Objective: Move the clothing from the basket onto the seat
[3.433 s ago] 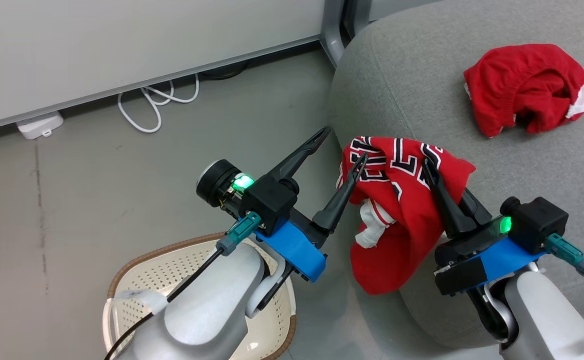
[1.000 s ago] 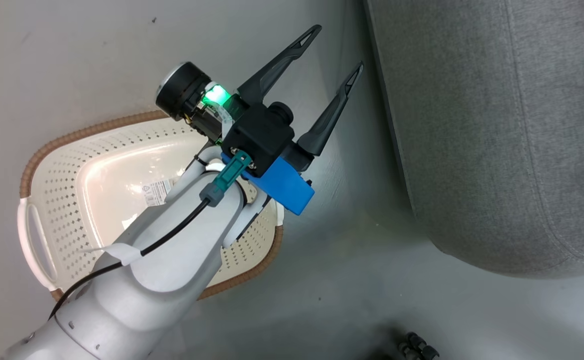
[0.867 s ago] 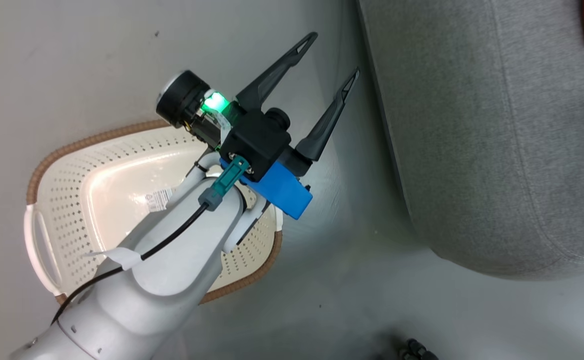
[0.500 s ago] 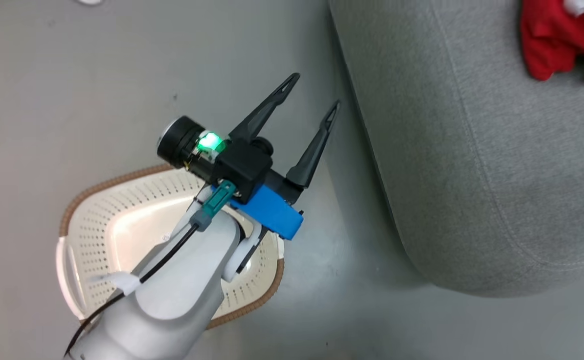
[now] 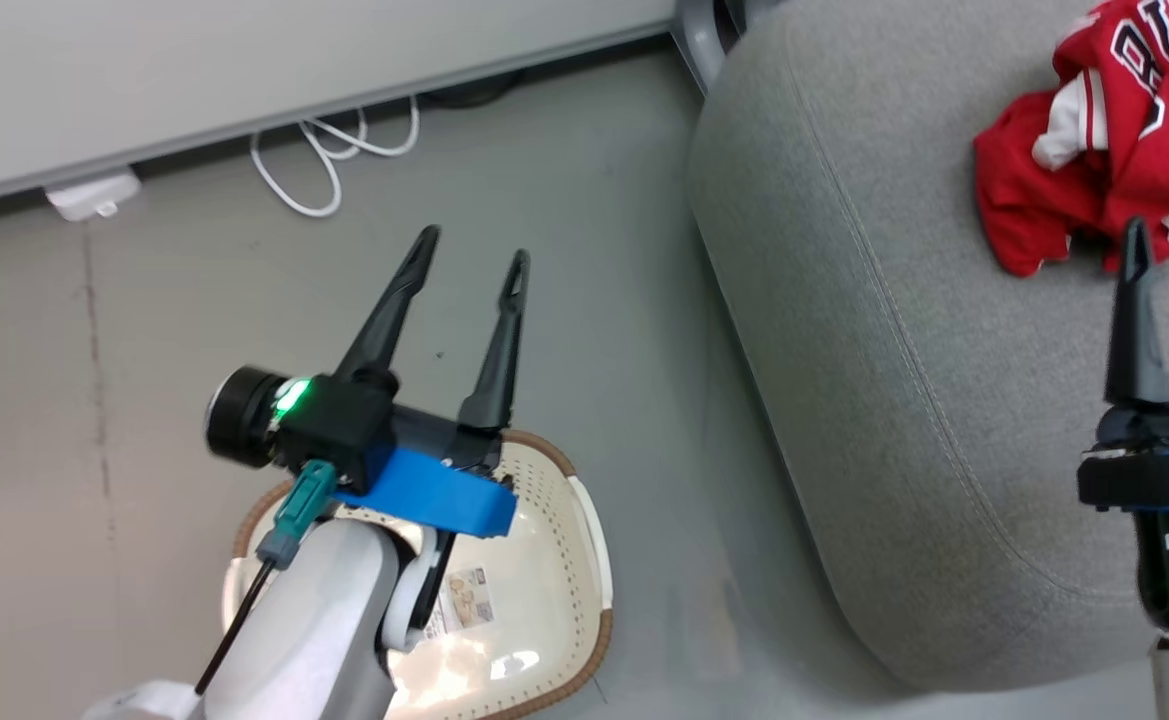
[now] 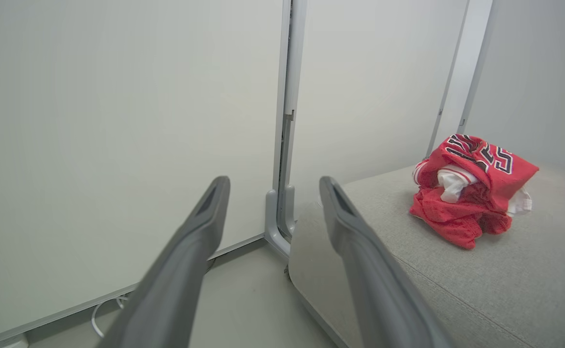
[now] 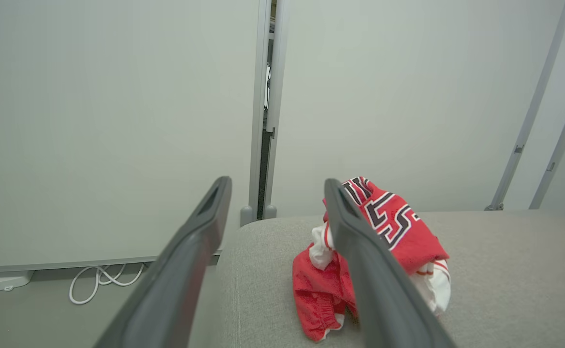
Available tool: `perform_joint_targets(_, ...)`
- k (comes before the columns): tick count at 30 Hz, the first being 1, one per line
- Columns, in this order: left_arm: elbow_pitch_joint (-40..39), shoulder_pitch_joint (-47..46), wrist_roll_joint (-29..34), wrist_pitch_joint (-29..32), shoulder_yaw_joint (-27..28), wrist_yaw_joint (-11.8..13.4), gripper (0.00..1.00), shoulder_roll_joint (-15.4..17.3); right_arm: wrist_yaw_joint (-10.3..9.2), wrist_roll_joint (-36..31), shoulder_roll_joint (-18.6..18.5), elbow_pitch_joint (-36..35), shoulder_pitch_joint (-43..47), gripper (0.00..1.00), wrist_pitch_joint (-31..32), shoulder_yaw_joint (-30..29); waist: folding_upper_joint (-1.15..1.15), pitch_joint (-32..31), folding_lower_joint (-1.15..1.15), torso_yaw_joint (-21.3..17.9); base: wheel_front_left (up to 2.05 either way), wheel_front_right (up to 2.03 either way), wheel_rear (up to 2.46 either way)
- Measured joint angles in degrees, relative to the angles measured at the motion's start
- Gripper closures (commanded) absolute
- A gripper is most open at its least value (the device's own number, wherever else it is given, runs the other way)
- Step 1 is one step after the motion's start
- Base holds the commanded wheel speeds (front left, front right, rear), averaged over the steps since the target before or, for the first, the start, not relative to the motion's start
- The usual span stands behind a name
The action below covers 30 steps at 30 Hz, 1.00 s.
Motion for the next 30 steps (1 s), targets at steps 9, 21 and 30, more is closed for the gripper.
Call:
perform_joint_targets(9, -0.71, 7.45, 3.02, -0.01, 9.22, 0.92, 0.0, -1.37, 0.04, -0.03, 1.85, -1.0, 3.78, 0.0, 0.01, 6.24, 0.0, -6.32, 0.0, 4.5, 0.0, 0.0, 0.0)
perform_joint_targets(21, 1.08, 14.22, 4.66, -0.05, 17.98, -2.19, 0.0, -3.14, 0.03, -0.65, 4.7, 1.03, 8.17, 0.0, 0.0, 8.21, 0.0, -12.04, 0.01, 9.53, 0.0, 0.0, 0.0)
perform_joint_targets(30, 1.99, 19.37, 6.41, -0.05, 21.87, -4.66, 0.0, -4.48, 0.03, -1.32, 6.25, 2.49, 12.29, 0.0, 0.01, 7.82, 0.0, -15.94, 0.01, 12.13, 0.0, 0.0, 0.0)
